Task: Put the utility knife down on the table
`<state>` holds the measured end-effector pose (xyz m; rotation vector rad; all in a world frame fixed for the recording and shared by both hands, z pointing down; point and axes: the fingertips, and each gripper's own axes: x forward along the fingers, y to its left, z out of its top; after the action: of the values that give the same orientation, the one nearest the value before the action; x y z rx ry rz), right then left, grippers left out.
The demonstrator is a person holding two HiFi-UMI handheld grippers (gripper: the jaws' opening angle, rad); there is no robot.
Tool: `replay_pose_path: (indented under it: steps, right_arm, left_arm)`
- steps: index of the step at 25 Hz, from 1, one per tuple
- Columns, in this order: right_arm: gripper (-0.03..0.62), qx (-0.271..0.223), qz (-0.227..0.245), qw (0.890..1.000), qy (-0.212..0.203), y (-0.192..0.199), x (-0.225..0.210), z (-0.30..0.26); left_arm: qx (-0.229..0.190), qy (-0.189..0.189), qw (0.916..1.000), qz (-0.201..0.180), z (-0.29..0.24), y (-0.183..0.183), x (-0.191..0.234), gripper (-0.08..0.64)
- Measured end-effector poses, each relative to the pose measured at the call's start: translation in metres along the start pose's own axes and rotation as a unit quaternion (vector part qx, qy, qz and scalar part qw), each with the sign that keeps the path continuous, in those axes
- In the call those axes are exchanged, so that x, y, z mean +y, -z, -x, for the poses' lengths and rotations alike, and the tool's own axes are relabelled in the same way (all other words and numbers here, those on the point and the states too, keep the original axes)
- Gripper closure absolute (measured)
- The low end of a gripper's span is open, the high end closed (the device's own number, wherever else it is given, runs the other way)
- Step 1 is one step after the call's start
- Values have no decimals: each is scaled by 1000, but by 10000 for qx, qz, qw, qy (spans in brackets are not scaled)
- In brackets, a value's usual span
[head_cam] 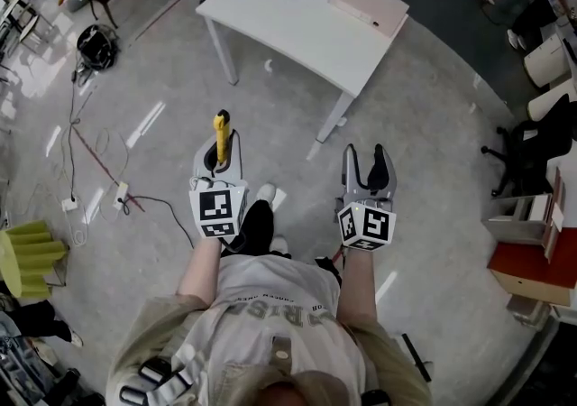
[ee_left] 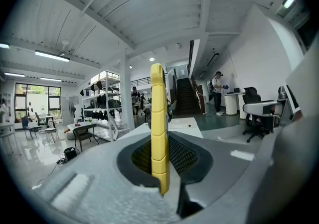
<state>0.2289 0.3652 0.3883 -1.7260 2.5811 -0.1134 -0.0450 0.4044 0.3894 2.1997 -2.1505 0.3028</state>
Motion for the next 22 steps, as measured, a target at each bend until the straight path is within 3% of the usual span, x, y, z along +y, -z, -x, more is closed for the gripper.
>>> replay_pose_path:
  steps: [22]
  right_arm:
    - [350,-32,15,9985,555,-15,-12,-181]
  left_arm:
    - [-142,539,9984,-65,-197,-36,75,523]
